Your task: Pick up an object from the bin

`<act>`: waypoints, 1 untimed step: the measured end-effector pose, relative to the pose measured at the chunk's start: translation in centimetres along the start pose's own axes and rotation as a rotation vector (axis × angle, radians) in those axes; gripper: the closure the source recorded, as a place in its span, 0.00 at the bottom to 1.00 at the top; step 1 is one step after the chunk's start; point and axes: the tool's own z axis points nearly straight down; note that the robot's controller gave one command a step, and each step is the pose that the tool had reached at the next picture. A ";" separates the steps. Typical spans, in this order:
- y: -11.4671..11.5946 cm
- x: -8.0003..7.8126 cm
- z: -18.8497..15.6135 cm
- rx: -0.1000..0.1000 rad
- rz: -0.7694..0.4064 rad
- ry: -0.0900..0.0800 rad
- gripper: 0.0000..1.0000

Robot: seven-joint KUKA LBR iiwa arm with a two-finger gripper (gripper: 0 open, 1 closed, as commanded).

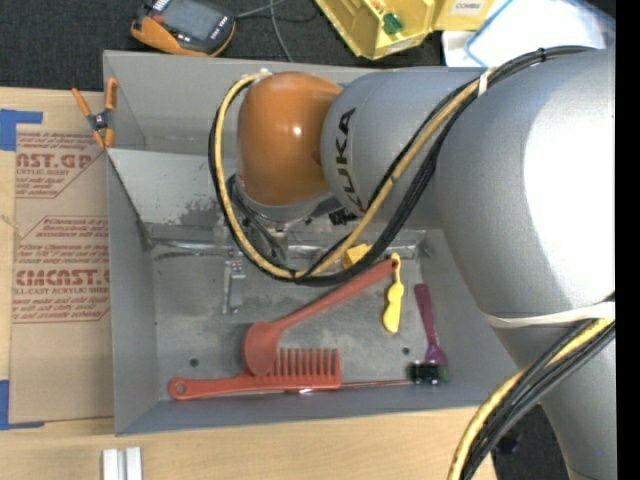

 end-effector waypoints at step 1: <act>-5.6 3.3 6.6 0.000 -0.017 0.001 0.00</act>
Offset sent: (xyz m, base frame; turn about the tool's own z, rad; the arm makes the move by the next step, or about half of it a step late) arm -0.0465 -0.0565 0.0092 -0.0955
